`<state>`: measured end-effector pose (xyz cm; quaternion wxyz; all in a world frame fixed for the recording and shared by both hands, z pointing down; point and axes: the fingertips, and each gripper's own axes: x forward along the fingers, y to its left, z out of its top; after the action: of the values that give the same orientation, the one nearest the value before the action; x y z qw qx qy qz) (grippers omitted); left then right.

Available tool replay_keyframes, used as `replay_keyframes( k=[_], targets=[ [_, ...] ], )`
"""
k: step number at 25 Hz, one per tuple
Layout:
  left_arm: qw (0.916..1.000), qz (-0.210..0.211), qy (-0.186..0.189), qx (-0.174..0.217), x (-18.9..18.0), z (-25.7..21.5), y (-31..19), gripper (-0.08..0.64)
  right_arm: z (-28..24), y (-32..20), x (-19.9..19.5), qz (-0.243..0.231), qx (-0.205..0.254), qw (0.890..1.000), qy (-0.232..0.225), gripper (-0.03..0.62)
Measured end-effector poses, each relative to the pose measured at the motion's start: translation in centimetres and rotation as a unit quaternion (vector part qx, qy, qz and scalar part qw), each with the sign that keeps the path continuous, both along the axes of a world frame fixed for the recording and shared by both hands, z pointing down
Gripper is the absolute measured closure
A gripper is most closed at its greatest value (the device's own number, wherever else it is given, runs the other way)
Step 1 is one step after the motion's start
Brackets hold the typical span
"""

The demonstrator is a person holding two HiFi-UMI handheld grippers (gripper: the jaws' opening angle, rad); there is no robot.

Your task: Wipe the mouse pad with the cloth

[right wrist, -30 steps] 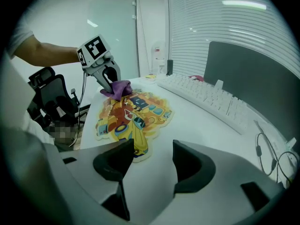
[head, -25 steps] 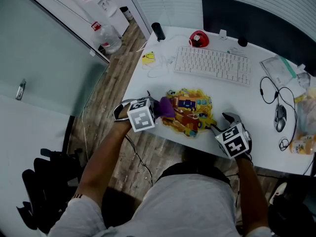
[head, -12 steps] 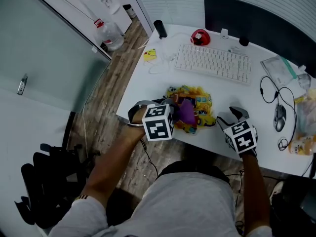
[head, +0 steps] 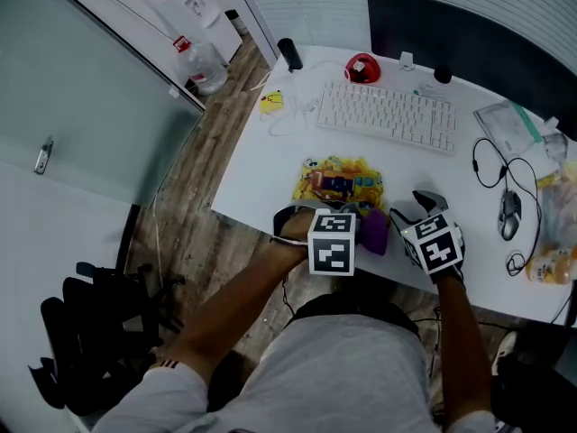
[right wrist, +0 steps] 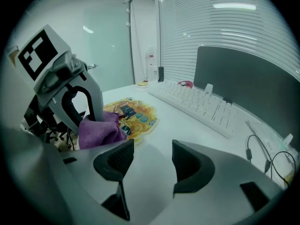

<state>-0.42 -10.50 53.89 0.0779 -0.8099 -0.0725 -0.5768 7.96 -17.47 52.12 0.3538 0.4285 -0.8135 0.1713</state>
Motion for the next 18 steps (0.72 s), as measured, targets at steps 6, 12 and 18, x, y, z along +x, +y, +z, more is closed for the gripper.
replay_keyframes(
  k=[6,12,18],
  targets=[
    [0.9998,0.010,-0.014,-0.007,0.6,1.0,0.5,0.476,1.2,0.0,-0.6,-0.007,-0.010,1.000,0.009,0.371],
    [0.9998,0.010,-0.018,-0.008,0.6,1.3,0.5,0.476,1.8,0.4,-0.7,-0.010,-0.019,1.000,0.019,0.371],
    [0.9998,0.003,-0.017,-0.012,-0.8,1.4,0.3,0.476,1.8,0.4,-0.7,-0.009,-0.021,1.000,0.016,0.370]
  ],
)
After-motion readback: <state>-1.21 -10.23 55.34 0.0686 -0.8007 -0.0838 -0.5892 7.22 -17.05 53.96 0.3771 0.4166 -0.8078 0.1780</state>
